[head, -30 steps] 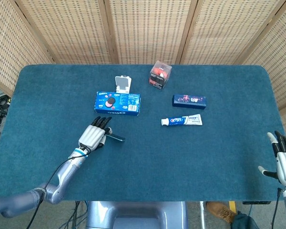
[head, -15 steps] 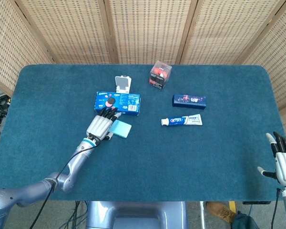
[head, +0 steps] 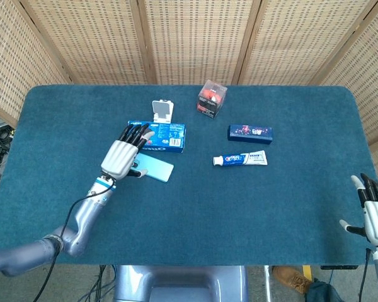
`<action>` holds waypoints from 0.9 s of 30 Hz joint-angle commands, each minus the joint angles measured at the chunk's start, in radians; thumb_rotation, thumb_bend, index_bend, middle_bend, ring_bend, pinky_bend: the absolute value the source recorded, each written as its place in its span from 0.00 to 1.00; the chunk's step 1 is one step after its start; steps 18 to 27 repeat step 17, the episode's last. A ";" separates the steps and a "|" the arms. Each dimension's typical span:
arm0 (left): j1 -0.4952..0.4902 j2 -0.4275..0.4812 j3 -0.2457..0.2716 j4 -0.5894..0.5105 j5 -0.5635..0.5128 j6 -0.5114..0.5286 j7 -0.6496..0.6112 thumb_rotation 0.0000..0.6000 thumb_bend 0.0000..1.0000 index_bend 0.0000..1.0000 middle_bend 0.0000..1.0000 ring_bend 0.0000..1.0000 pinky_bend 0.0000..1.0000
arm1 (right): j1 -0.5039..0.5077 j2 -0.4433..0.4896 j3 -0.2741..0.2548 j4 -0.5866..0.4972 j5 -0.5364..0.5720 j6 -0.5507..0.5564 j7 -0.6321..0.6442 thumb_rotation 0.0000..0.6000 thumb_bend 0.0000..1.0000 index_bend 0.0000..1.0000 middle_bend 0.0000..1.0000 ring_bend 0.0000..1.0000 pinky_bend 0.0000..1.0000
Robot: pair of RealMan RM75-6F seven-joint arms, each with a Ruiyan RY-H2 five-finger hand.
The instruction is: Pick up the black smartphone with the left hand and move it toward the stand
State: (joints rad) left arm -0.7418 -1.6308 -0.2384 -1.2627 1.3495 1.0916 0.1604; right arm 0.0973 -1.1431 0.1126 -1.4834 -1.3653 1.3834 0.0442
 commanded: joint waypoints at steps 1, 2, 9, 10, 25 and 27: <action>0.093 0.141 0.032 -0.149 0.007 0.076 0.023 1.00 0.00 0.00 0.00 0.00 0.00 | -0.001 0.002 -0.001 -0.005 -0.005 0.004 0.000 1.00 0.00 0.00 0.00 0.00 0.00; 0.128 0.174 0.046 -0.185 0.004 0.106 0.024 1.00 0.00 0.00 0.00 0.00 0.00 | -0.002 0.003 -0.001 -0.009 -0.008 0.008 -0.001 1.00 0.00 0.00 0.00 0.00 0.00; 0.326 0.344 0.179 -0.343 0.007 0.243 0.028 1.00 0.00 0.00 0.00 0.00 0.00 | -0.007 0.014 -0.003 -0.030 -0.028 0.029 0.006 1.00 0.00 0.00 0.00 0.00 0.00; 0.346 0.363 0.195 -0.358 0.015 0.257 0.026 1.00 0.00 0.00 0.00 0.00 0.00 | -0.007 0.016 -0.004 -0.032 -0.031 0.031 0.008 1.00 0.00 0.00 0.00 0.00 0.00; 0.473 0.425 0.272 -0.412 0.077 0.388 -0.011 1.00 0.00 0.00 0.00 0.00 0.00 | -0.015 0.029 -0.010 -0.049 -0.059 0.056 0.027 1.00 0.00 0.00 0.00 0.00 0.00; 0.473 0.425 0.272 -0.412 0.077 0.388 -0.011 1.00 0.00 0.00 0.00 0.00 0.00 | -0.015 0.029 -0.010 -0.049 -0.059 0.056 0.027 1.00 0.00 0.00 0.00 0.00 0.00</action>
